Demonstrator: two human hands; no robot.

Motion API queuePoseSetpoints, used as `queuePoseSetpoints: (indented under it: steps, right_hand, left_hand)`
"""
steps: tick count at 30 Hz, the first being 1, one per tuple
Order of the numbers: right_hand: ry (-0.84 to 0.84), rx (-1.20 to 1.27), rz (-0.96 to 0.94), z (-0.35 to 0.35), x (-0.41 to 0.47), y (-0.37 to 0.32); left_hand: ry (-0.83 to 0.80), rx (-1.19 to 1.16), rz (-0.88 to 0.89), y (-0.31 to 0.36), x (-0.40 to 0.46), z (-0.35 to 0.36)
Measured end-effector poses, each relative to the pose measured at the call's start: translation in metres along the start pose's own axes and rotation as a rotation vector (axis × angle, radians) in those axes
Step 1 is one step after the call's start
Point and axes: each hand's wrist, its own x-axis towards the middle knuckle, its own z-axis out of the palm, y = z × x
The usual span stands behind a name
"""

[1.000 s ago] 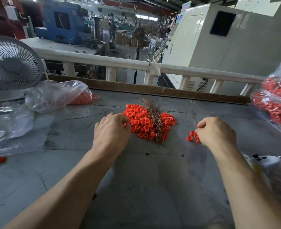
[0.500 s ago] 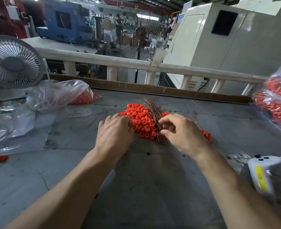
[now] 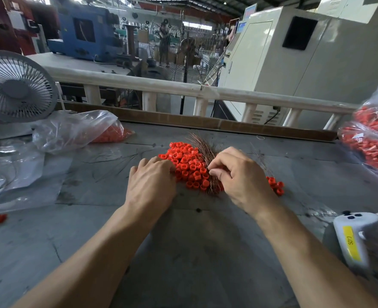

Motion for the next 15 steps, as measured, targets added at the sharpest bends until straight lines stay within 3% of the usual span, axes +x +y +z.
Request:
queuePoseSetpoints:
  steps: [10,15]
  right_hand:
    - [0.098,0.277,-0.117,-0.002,-0.004,-0.021]
    - [0.166,0.368,-0.121,-0.002,-0.004,-0.023]
  left_hand:
    - [0.032,-0.186,0.029,0.005,-0.006,-0.006]
    - [0.057,-0.169,-0.006,0.001,-0.004,-0.008]
